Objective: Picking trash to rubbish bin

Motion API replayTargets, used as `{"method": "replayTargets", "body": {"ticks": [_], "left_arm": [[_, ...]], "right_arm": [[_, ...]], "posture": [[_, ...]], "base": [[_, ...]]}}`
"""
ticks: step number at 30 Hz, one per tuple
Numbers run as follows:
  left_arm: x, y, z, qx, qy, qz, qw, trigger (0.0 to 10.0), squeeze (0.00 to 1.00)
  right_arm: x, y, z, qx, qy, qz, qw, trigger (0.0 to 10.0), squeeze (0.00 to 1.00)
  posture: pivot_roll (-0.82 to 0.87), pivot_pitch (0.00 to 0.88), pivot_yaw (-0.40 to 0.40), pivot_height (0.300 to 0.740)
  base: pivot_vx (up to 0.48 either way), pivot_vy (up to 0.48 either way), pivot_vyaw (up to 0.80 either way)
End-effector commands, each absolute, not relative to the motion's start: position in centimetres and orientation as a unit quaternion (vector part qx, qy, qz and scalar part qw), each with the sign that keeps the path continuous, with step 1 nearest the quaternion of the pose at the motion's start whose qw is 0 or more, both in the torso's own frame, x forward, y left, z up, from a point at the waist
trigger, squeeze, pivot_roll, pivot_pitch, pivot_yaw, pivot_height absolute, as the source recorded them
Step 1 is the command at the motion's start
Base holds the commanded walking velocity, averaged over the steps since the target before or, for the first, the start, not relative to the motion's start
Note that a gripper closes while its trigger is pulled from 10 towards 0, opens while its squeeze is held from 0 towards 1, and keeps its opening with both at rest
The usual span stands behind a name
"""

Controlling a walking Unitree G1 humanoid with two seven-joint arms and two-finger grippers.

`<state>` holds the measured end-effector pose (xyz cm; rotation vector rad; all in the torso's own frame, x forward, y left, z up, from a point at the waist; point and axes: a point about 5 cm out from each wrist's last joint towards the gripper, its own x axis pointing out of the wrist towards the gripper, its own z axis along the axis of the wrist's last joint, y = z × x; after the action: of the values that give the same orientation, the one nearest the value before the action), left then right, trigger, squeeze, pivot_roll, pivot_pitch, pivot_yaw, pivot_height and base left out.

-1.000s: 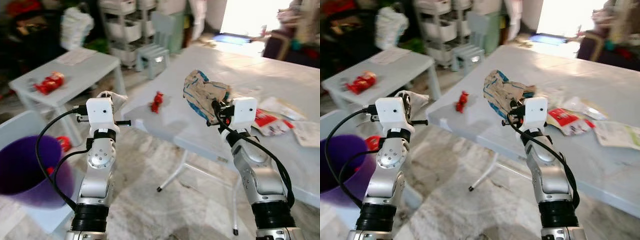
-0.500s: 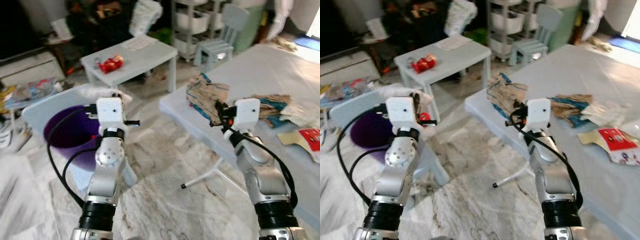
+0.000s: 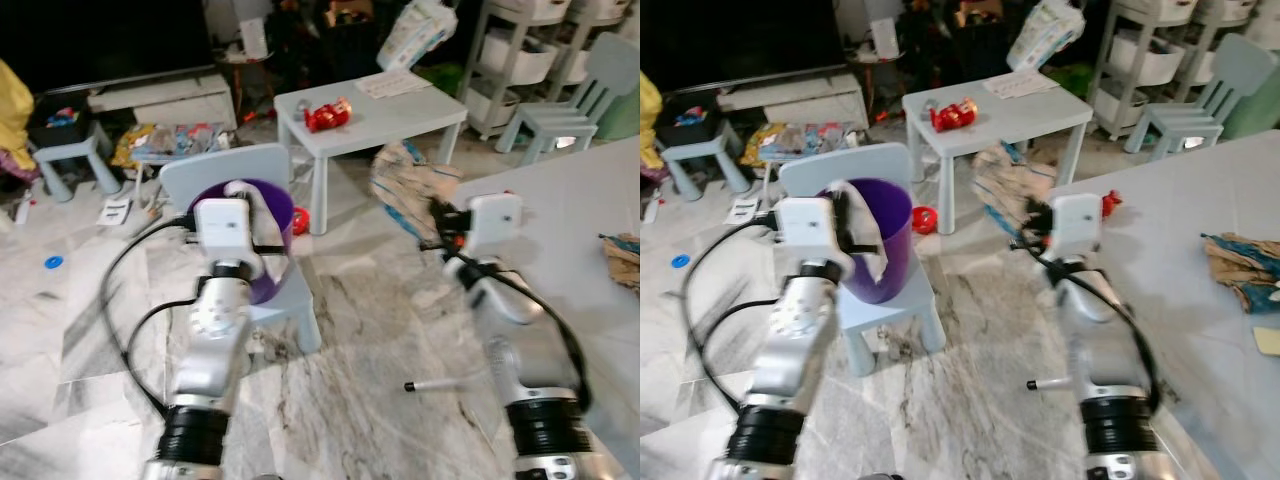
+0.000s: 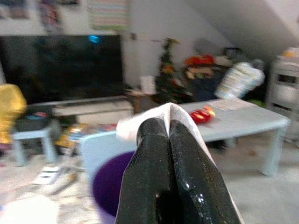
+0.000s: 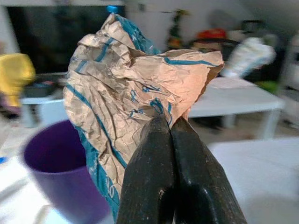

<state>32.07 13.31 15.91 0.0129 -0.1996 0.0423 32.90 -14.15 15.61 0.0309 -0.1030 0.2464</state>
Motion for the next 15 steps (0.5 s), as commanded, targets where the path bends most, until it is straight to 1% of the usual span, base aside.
{"method": "replayTargets", "body": {"ticks": [1,3,4,5,6,10,15], "left_arm": [[31.96,12.47,16.26,-0.001,-0.104,0.008,0.995,0.4,0.00],[31.93,12.43,16.21,-0.004,-0.102,0.007,0.995,0.4,0.00],[31.91,12.42,16.18,-0.005,-0.101,0.005,0.995,0.6,0.00],[31.89,12.41,16.14,-0.006,-0.100,0.005,0.995,0.6,0.00],[31.86,12.41,16.10,-0.007,-0.100,0.004,0.995,0.1,0.00],[31.78,12.41,15.92,-0.008,-0.095,0.004,0.995,0.0,0.00],[31.76,12.34,15.80,-0.009,-0.090,0.002,0.996,0.0,0.00]], "right_arm": [[32.90,-14.79,15.89,0.010,-0.055,0.114,0.992,0.0,0.00],[32.84,-14.67,15.84,0.011,-0.055,0.116,0.992,0.0,0.00],[32.81,-14.64,15.82,0.011,-0.055,0.116,0.992,0.0,0.00],[32.78,-14.62,15.79,0.011,-0.054,0.117,0.992,0.0,0.00],[32.73,-14.60,15.74,0.011,-0.054,0.117,0.992,0.0,0.00],[32.62,-14.50,15.72,0.014,-0.055,0.118,0.991,0.0,0.00],[32.60,-14.56,15.74,0.017,-0.055,0.115,0.992,0.0,0.00]], "posture": [[-0.02,0.000,-0.020,0.740],[-0.01,0.000,-0.021,0.740],[-0.02,0.000,-0.021,0.740],[-0.02,0.000,-0.021,0.740],[-0.01,0.000,-0.021,0.740],[-0.02,0.000,-0.019,0.740],[-0.02,0.000,-0.016,0.740]], "base": [[0.000,0.000,0.76],[0.000,0.000,0.76],[0.000,0.000,0.76],[0.000,0.000,0.76],[0.000,0.000,0.76],[0.000,0.000,0.72],[0.000,0.000,0.00]]}}
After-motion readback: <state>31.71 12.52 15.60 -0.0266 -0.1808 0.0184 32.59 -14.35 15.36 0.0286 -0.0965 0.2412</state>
